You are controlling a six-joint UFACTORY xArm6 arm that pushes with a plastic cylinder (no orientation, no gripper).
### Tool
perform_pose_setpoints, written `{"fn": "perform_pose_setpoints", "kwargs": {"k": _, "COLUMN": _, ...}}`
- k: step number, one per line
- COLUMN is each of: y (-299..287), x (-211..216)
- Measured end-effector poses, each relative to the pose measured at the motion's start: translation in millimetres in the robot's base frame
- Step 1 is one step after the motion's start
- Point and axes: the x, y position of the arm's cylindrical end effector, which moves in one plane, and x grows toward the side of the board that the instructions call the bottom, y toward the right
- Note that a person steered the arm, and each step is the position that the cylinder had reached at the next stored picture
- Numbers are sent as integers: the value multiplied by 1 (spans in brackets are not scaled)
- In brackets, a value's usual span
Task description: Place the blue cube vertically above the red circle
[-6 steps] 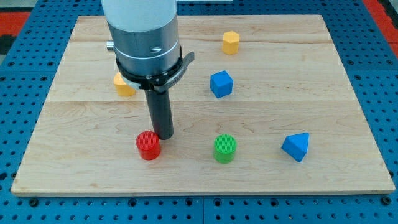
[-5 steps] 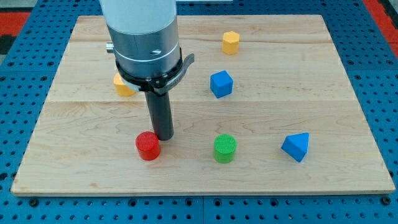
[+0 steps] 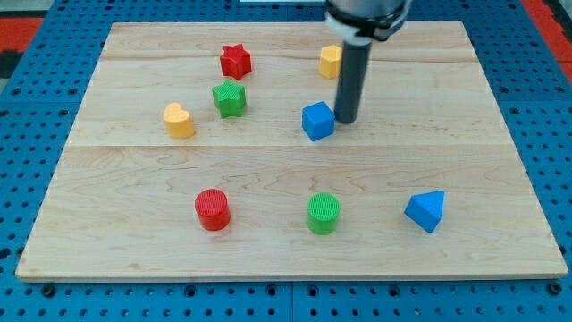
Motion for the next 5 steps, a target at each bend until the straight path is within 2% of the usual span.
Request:
{"fn": "perform_pose_setpoints", "kwargs": {"k": 1, "y": -60, "x": 12}}
{"fn": "perform_pose_setpoints", "kwargs": {"k": 2, "y": -48, "x": -14}}
{"fn": "perform_pose_setpoints", "kwargs": {"k": 3, "y": -81, "x": -4}}
{"fn": "perform_pose_setpoints", "kwargs": {"k": 4, "y": -147, "x": 25}}
{"fn": "perform_pose_setpoints", "kwargs": {"k": 5, "y": -202, "x": 31}}
